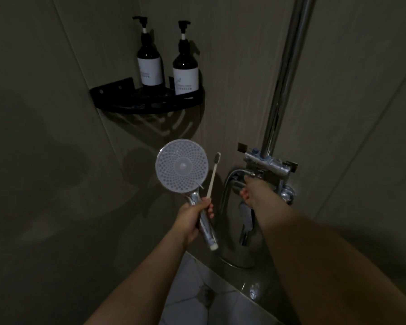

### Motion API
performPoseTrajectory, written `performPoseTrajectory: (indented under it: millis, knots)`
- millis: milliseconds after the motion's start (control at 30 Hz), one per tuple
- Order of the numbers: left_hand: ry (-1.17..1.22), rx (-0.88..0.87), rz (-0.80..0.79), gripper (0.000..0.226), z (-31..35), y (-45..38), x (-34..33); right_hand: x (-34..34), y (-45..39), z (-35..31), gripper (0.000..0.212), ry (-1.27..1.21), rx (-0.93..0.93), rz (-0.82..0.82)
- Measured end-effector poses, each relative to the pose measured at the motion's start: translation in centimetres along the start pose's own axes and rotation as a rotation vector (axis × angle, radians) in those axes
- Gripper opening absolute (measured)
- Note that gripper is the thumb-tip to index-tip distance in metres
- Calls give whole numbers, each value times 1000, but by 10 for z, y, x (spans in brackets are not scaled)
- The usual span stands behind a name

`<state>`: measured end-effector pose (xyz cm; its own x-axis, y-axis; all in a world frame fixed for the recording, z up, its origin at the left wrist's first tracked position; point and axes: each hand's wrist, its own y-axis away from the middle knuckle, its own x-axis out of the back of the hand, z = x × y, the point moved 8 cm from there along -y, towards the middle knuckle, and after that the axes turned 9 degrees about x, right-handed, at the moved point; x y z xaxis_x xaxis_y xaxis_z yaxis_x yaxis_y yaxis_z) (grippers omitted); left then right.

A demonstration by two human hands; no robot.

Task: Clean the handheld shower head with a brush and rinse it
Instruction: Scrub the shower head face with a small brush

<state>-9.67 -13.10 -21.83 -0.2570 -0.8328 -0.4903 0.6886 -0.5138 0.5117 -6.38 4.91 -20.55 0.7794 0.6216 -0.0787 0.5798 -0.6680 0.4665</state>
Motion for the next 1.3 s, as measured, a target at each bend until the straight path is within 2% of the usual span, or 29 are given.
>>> performPoseTrajectory:
  millis: [67, 133, 200, 400, 533, 667, 733, 800, 867, 933, 1000, 1100, 1167, 1233, 1300]
  knots:
    - [0, -4, -20, 12, 0, 1, -3, -1, -1, -6, 12, 133, 82, 57]
    - [0, -12, -19, 12, 0, 0, -2, 8, -2, -12, 27, 433, 148, 174]
    - [-5, -12, -15, 12, -1, 0, 1, 12, 5, -20, 31, 672, 202, 247]
    - [-13, 5, 12, 12, -7, -4, 10, 8, 18, -35, 25, 1039, 324, 294]
    - [-15, 23, 17, 13, -17, -7, 13, 12, 17, -33, 27, 997, 356, 266]
    - [-9, 52, 33, 13, -35, -11, 14, 14, 12, -15, 56, 712, 372, 201]
    - [19, 65, 54, 13, -45, -11, 12, 21, 19, 0, 54, 466, 337, 201]
    - [46, 76, 67, 13, -55, -11, 11, 33, 29, 6, 45, 374, 389, 230]
    - [39, 91, 86, 12, -64, -10, 14, 56, 35, 17, 39, 395, 437, 301]
    - [16, 106, 109, 12, -75, -8, 22, 76, 33, 34, 30, 389, 410, 334]
    - [8, 130, 123, 12, -90, -7, 31, 82, 20, 52, 23, 407, 375, 263]
    - [36, 168, 125, 11, -117, -6, 40, 64, 12, 68, 24, 347, 365, -16]
    - [51, 184, 134, 12, -133, -5, 46, 48, 11, 77, 22, 485, 347, -142]
    - [61, 195, 145, 13, -146, -2, 52, 42, 8, 79, 24, 615, 387, -135]
    - [66, 208, 148, 13, -154, 1, 57, 43, 4, 77, 21, 626, 431, -85]
